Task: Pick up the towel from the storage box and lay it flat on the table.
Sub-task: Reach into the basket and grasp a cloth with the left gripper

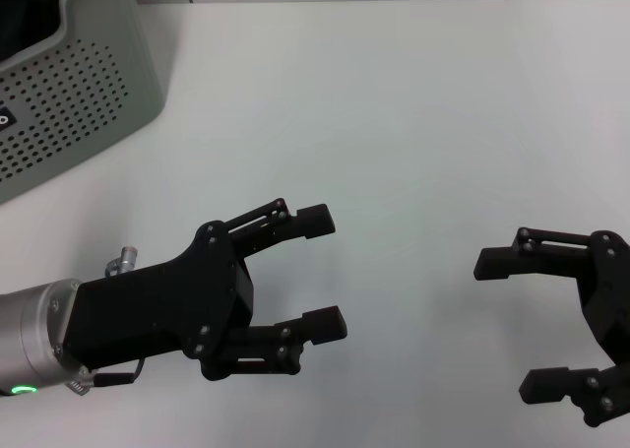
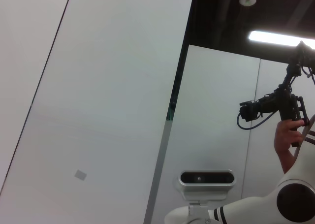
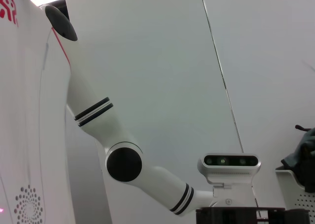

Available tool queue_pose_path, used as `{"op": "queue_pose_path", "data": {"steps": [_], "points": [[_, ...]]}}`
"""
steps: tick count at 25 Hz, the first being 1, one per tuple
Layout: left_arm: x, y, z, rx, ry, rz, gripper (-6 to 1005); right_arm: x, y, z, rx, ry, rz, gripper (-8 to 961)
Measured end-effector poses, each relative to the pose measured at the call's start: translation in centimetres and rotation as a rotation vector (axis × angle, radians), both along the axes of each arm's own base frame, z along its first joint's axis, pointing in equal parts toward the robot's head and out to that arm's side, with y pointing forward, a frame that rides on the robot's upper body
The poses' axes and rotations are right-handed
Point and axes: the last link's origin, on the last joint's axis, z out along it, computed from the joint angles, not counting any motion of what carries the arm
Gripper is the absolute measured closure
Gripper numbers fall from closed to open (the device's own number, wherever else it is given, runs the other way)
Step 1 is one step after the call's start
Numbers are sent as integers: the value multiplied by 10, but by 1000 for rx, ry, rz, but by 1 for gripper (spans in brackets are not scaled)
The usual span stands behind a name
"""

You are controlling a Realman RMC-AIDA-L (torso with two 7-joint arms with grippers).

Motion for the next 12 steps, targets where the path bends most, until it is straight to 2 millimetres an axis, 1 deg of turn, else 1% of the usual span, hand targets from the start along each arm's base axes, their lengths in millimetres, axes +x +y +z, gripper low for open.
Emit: {"op": "queue_pose_path", "data": {"steps": [12], "points": [[1, 1, 1, 8, 0, -8, 118, -1, 0, 0, -1, 0, 5, 67]]}}
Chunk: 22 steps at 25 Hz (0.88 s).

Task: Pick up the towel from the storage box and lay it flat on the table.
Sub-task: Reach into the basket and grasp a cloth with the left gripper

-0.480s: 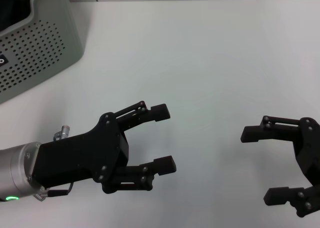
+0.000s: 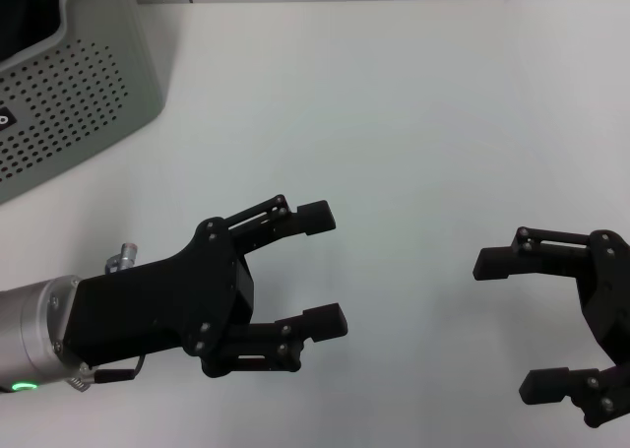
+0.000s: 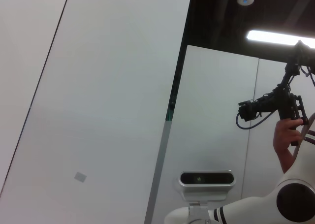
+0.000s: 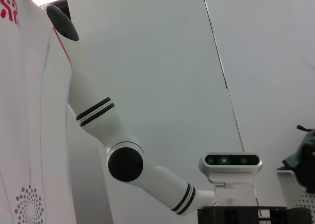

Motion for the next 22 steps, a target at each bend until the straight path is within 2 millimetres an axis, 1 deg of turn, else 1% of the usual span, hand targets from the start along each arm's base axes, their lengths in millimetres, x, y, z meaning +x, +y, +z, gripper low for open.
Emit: {"op": "queue_pose_path", "data": {"steps": [7, 10, 14, 17, 19, 22], "points": [[-3, 0, 3, 17, -4, 14, 126, 0, 1, 1, 9, 1, 0, 67], [-9, 1, 9, 57, -14, 55, 129, 0, 2, 1, 23, 2, 3, 67], [-26, 1, 27, 198, -70, 189, 133, 3, 6, 7, 83, 27, -32, 68], [-45, 0, 43, 357, -135, 352, 137, 9, 9, 13, 135, 77, -91, 68], [-59, -2, 58, 457, -187, 459, 139, 15, 9, 16, 177, 115, -131, 68], [-72, -2, 77, 544, -294, 572, 142, 23, 6, 20, 226, 159, -173, 68]]}}
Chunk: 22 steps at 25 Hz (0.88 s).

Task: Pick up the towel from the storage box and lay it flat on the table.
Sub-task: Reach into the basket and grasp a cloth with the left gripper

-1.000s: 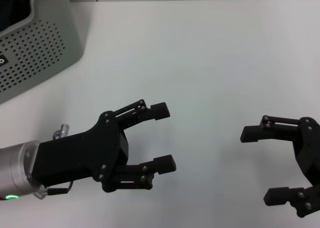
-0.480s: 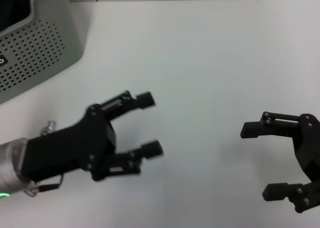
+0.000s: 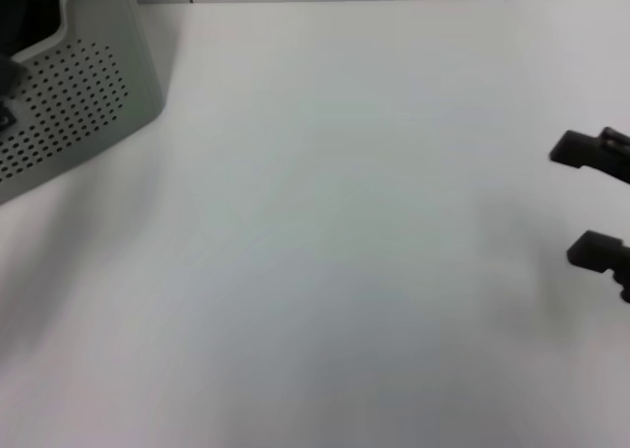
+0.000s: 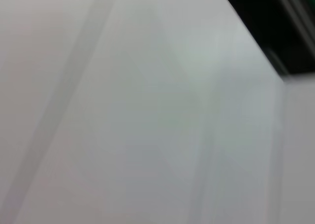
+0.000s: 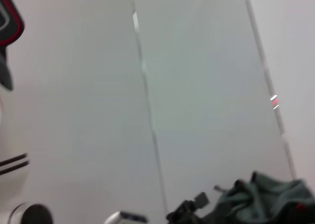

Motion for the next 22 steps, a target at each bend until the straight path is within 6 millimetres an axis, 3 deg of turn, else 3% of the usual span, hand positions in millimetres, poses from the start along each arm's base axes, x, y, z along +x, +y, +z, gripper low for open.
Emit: {"op": "queue_pose_path", "data": {"steps": [5, 22], "points": [[-22, 9, 22, 180, -99, 188, 148, 4, -4, 0, 36, 17, -6, 68], [-38, 50, 44, 328, -10, 380, 166, 4, -4, 2, 42, 18, 2, 68]]}}
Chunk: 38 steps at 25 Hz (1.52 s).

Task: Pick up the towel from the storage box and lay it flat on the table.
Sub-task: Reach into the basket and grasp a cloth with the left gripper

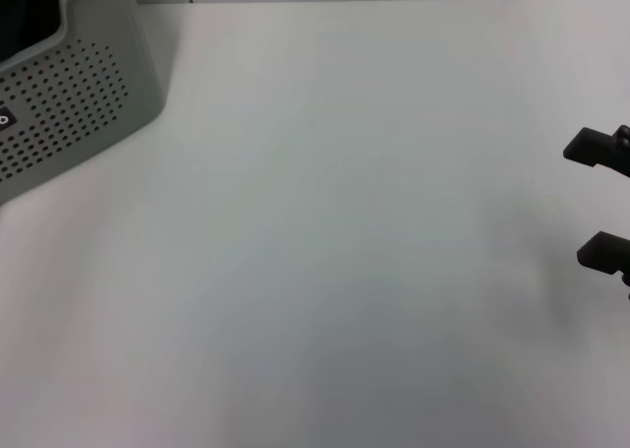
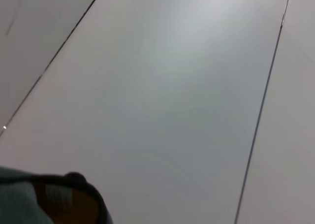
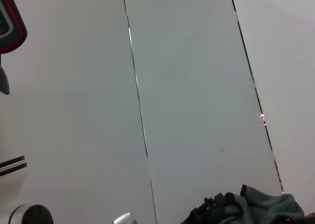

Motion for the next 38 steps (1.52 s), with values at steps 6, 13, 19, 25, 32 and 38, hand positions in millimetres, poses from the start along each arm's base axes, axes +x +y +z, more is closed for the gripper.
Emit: {"op": "queue_pose_path", "data": {"steps": [6, 13, 19, 25, 32, 38], "points": [[0, 14, 19, 84, 44, 49, 173, -3, 1, -2, -4, 6, 6, 68], [-3, 32, 31, 132, 92, 132, 180, -5, -1, -4, -20, 12, 26, 68], [0, 53, 31, 115, 118, 180, 187, -6, -3, -3, -28, 18, 38, 68], [-2, 67, 33, 99, 96, 235, 194, -4, -8, -2, -32, 31, 42, 69], [-9, 60, 36, 134, 25, 251, 201, -3, -9, -1, -30, 32, 40, 69], [-5, 44, 33, 138, -58, 149, 208, -4, -9, -2, -31, 33, 41, 69]]}}
